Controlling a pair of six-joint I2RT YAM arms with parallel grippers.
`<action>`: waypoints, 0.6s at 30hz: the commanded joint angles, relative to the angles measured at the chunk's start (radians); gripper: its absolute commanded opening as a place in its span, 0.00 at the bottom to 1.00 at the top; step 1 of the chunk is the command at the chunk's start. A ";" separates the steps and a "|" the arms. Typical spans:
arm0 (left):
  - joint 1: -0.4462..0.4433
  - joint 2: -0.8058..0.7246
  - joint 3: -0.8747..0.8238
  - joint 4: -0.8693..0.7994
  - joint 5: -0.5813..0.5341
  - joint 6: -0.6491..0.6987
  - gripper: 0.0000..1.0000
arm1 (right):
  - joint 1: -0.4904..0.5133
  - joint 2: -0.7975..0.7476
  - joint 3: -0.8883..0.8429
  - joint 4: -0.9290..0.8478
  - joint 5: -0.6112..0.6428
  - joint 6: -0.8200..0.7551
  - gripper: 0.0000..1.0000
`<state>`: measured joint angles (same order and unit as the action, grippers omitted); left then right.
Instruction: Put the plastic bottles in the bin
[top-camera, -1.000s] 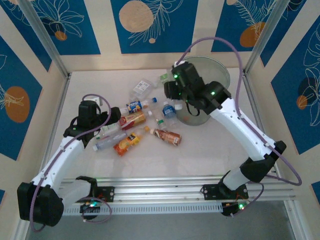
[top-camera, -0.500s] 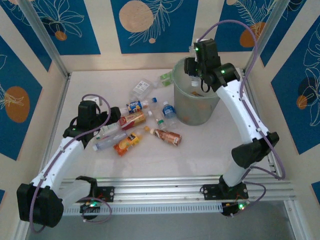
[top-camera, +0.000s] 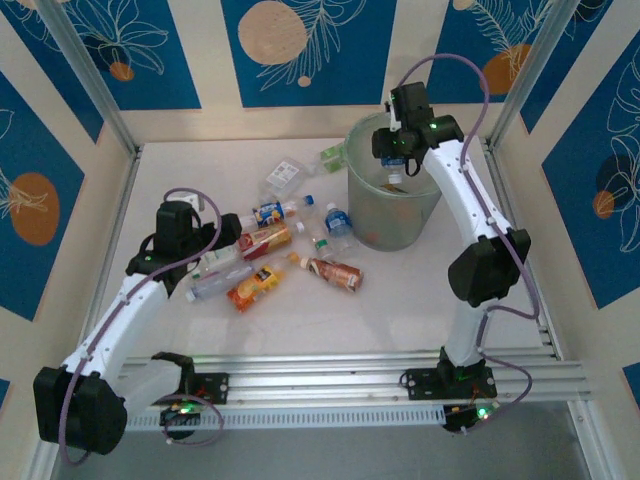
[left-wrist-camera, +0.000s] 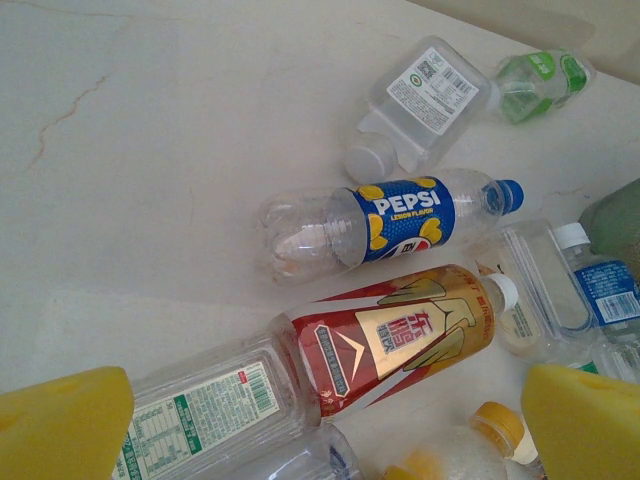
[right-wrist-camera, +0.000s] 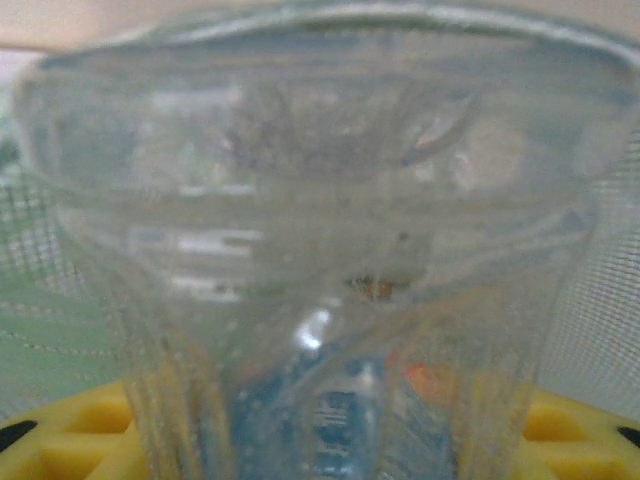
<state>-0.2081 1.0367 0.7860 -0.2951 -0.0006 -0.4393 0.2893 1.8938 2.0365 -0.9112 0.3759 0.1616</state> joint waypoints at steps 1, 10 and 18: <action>-0.012 0.000 0.024 0.005 0.013 -0.003 1.00 | -0.003 0.011 -0.029 -0.027 -0.050 -0.031 0.45; -0.011 -0.004 0.022 0.003 0.010 -0.004 0.99 | -0.010 0.067 -0.073 -0.064 -0.071 -0.045 0.46; -0.012 -0.007 0.019 -0.002 0.007 -0.003 0.99 | -0.016 0.117 -0.098 -0.072 -0.070 -0.051 0.46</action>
<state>-0.2081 1.0370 0.7860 -0.2958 -0.0006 -0.4393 0.2829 1.9942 1.9564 -0.9638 0.3271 0.1287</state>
